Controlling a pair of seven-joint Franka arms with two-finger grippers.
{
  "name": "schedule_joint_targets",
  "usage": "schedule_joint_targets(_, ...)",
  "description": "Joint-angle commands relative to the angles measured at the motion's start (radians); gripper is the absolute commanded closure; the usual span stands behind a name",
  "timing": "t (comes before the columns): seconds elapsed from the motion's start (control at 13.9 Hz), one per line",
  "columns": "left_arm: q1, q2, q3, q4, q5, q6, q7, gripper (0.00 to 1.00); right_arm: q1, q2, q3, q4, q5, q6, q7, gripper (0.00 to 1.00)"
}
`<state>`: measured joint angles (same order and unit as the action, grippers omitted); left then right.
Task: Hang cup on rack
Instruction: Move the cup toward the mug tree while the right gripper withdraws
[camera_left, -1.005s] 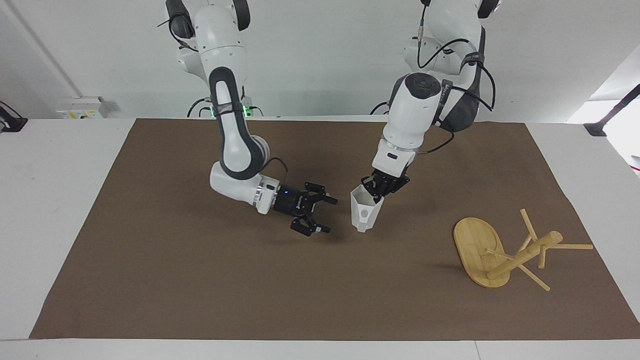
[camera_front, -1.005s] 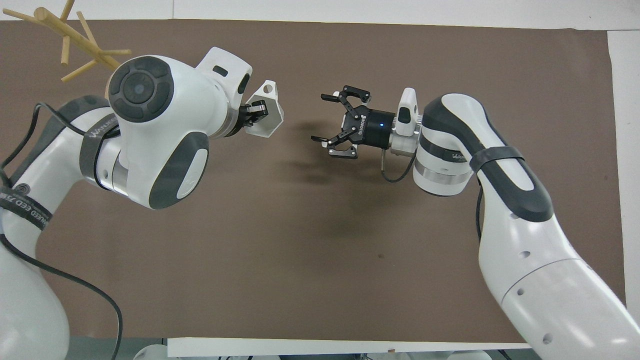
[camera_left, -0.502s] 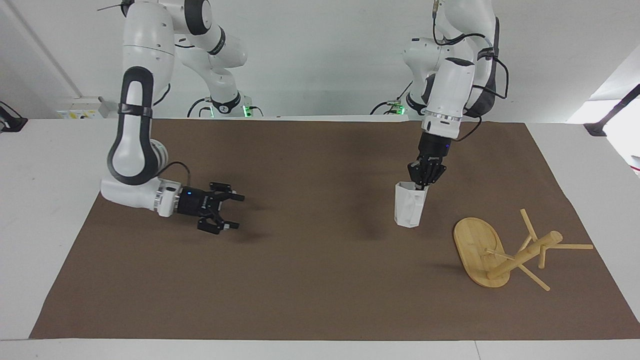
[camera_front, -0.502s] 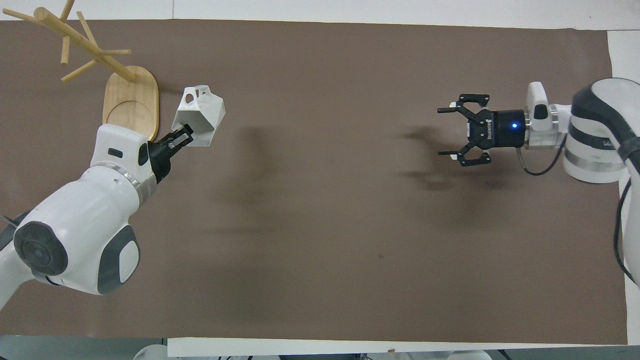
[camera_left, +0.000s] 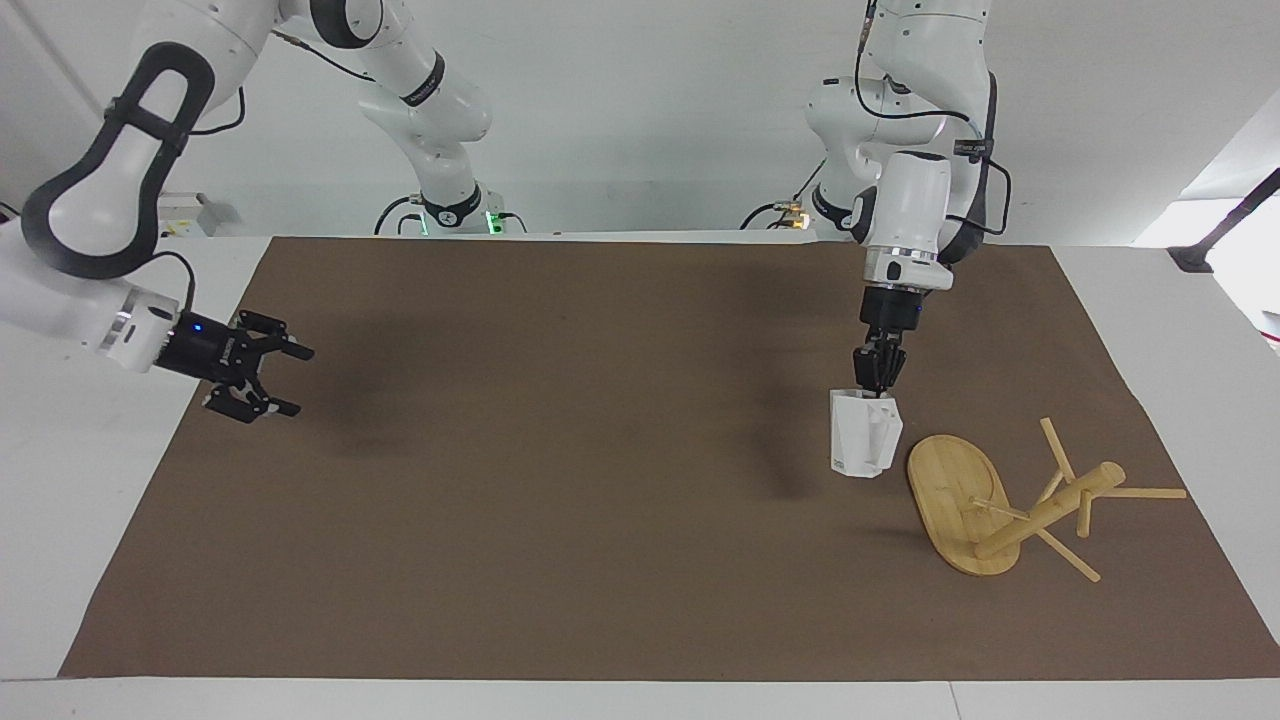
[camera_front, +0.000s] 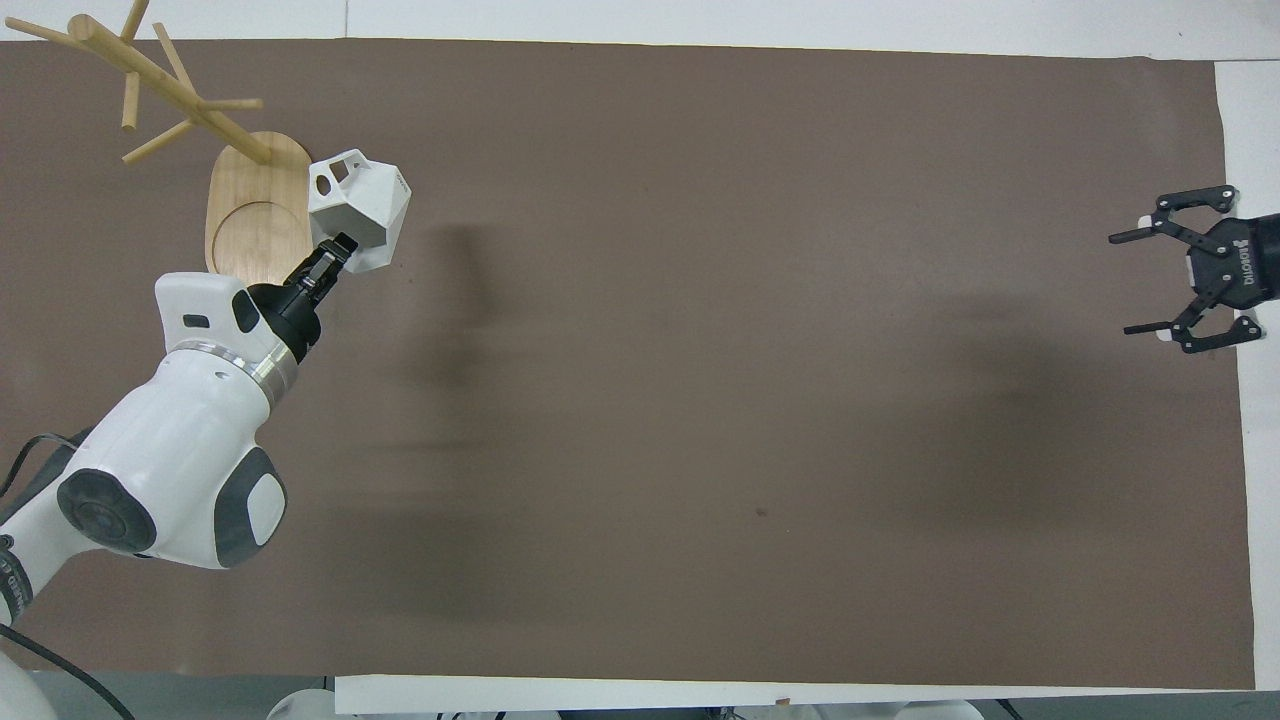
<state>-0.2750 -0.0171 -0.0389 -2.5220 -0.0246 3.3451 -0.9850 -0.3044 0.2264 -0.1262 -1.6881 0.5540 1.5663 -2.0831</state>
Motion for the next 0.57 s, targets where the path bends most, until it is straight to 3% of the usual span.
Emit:
schedule_joint_targets(0.0,0.039,0.072,-0.012,0.081,0.002,0.02,-0.102,1.0,0.01,-0.085,0.008,-0.018,-0.086,-0.035,0.278,0.0)
schedule_joint_targets(0.29,0.091,0.1,-0.015,0.112,0.002,0.019,-0.172,1.0,0.063,-0.16,0.033,-0.002,-0.196,-0.025,0.752,0.0)
schedule_joint_targets(0.5,0.106,0.157,-0.015,0.156,0.018,0.013,-0.17,1.0,0.163,-0.164,0.034,0.086,-0.363,-0.037,1.039,0.0)
